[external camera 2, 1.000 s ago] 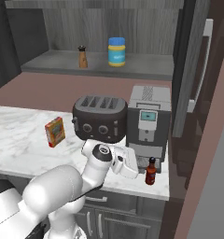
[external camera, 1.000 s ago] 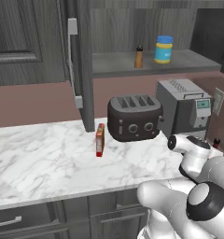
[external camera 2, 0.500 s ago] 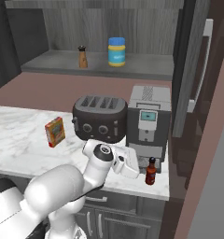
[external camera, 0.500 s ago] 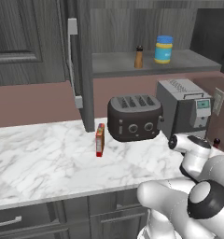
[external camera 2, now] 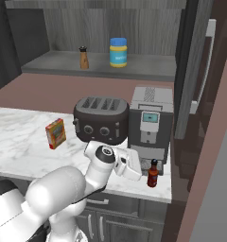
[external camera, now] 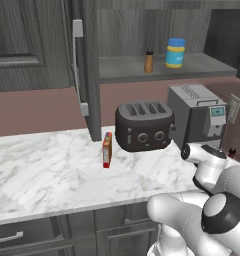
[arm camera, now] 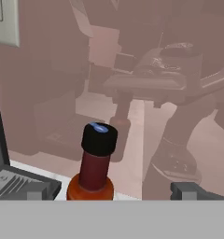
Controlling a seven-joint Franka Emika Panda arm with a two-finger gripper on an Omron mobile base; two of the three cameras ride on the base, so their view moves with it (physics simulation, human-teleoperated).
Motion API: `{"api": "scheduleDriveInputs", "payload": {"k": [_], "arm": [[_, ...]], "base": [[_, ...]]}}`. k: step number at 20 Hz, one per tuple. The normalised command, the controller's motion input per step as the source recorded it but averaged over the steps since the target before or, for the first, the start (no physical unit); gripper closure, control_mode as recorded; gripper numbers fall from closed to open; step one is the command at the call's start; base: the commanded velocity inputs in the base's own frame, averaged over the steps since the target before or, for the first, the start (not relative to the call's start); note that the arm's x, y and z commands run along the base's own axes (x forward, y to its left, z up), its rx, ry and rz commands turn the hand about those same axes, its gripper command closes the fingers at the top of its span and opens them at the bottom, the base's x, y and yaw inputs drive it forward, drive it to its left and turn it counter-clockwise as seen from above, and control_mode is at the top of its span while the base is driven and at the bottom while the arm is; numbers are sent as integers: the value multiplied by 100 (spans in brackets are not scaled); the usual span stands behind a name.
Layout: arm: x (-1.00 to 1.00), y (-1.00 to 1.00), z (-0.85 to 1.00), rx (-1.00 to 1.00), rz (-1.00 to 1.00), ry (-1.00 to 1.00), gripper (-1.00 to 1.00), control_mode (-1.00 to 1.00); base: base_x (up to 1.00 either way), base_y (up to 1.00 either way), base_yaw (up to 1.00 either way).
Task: There are various items on the counter. Only move the condiments/shakers into the cabinet.
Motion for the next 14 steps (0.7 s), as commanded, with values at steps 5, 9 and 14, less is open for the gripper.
{"api": "scheduleDriveInputs", "payload": {"k": [5, 9, 14], "arm": [[4, -9, 0, 0, -1, 0, -100, -100], [13, -8, 0, 0, -1, 0, -100, -100], [5, -5, 0, 0, 0, 0, -100, -100]], "base": [[0, 0, 0], [0, 0, 0], [0, 0, 0]]}}
